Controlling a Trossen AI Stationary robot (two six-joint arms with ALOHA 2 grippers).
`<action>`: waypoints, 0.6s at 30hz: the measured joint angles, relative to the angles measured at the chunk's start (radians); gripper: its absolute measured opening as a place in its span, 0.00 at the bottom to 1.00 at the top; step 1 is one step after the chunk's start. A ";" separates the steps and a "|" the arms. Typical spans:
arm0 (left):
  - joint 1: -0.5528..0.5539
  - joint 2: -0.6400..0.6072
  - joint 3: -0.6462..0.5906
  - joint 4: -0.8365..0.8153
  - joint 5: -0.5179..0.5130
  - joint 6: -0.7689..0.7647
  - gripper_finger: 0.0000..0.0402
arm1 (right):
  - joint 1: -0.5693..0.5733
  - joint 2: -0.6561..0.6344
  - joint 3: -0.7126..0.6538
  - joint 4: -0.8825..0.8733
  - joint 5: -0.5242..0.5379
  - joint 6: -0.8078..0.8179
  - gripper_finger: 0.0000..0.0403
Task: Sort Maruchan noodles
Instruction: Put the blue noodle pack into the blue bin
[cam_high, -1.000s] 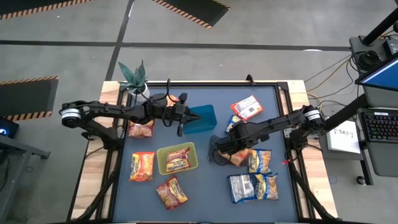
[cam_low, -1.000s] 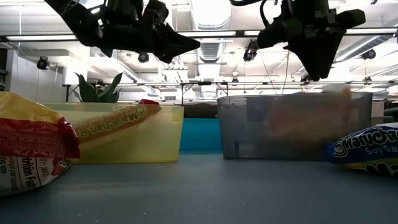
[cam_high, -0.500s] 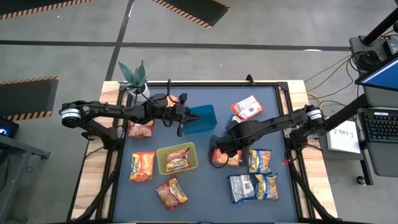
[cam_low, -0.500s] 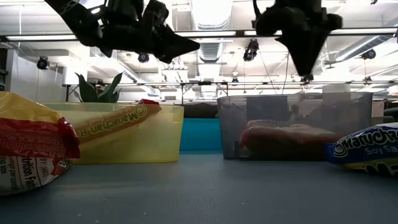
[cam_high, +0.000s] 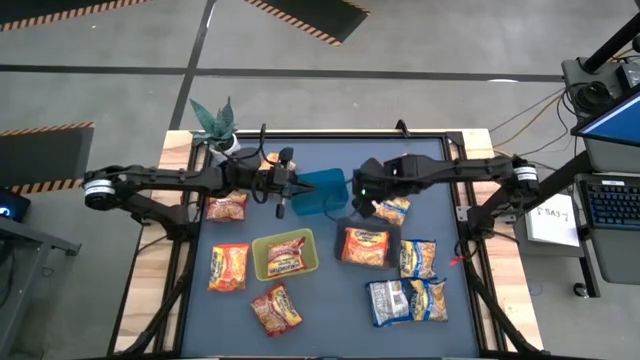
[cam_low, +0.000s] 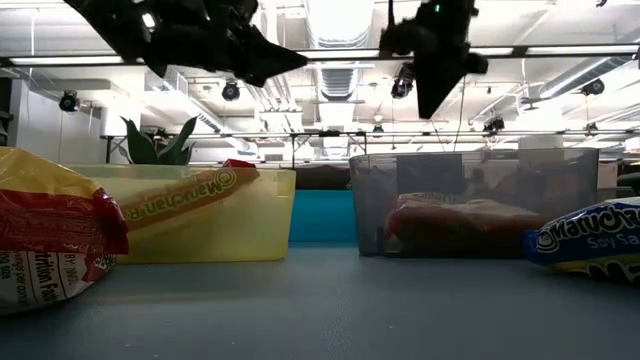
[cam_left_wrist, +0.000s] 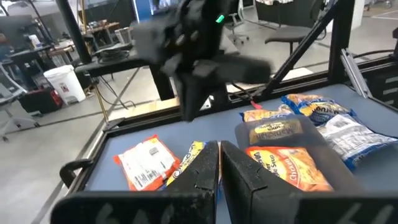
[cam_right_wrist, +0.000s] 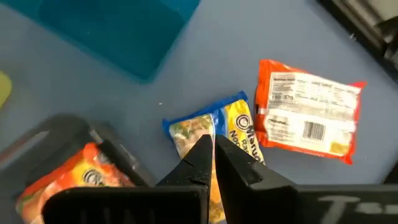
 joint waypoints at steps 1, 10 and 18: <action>0.000 -0.015 0.000 -0.025 0.000 0.001 0.00 | -0.020 -0.005 -0.023 0.014 -0.019 -0.004 0.02; 0.000 -0.108 0.000 -0.194 -0.030 0.005 0.00 | -0.156 -0.098 -0.228 0.110 -0.120 -0.025 0.15; 0.000 -0.112 0.000 -0.226 -0.103 -0.006 0.00 | -0.242 -0.322 -0.492 0.309 -0.248 0.001 0.36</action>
